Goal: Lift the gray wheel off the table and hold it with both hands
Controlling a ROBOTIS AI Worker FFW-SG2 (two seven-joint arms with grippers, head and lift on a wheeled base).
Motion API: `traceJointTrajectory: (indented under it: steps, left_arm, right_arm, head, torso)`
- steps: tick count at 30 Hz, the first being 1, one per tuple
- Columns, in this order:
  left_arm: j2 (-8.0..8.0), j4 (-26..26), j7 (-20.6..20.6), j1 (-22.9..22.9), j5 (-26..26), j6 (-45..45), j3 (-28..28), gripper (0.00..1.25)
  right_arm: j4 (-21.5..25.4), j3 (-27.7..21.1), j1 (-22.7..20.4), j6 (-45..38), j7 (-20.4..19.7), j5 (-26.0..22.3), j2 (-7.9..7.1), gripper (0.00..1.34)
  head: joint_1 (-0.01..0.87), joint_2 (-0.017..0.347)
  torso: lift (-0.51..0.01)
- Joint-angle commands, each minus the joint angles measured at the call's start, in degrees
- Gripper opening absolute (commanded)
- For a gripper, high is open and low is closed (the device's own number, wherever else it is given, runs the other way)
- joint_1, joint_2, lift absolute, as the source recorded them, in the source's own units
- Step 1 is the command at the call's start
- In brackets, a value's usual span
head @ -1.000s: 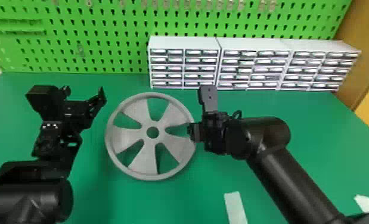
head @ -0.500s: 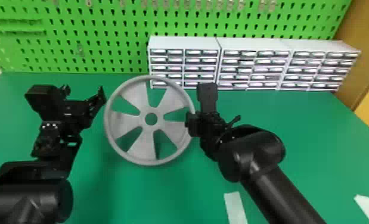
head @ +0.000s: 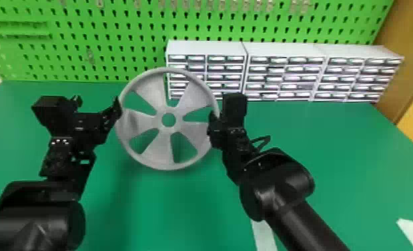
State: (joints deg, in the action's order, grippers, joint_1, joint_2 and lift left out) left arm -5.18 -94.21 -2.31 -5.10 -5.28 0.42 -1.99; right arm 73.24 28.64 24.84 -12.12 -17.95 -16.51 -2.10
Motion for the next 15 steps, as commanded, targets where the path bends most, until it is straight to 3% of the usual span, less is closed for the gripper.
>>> traceJointTrajectory:
  steps: [1, 9, 15]
  left_arm:
    - [0.0, 0.0, 0.2, 0.2, -1.2, -0.6, 1.2, 0.93]
    - [0.0, 0.0, 1.0, 0.4, -1.8, -1.3, 2.8, 0.93]
    - [0.0, -0.3, 1.0, 0.5, -2.4, -1.3, 2.9, 0.93]
  right_arm:
    - [-1.7, -0.2, -0.6, 6.4, -0.1, 1.5, 0.26, 0.16]
    - [-3.9, -0.7, -1.6, 16.0, -0.1, 6.1, 0.52, 0.16]
    - [-4.7, -1.3, -2.0, 18.1, -0.2, 9.0, 0.7, 0.16]
  head:
    - [0.711, 0.015]
    - [0.711, 0.015]
    - [0.711, 0.015]
  torso:
    - [-0.098]
    - [-0.098]
    - [-0.098]
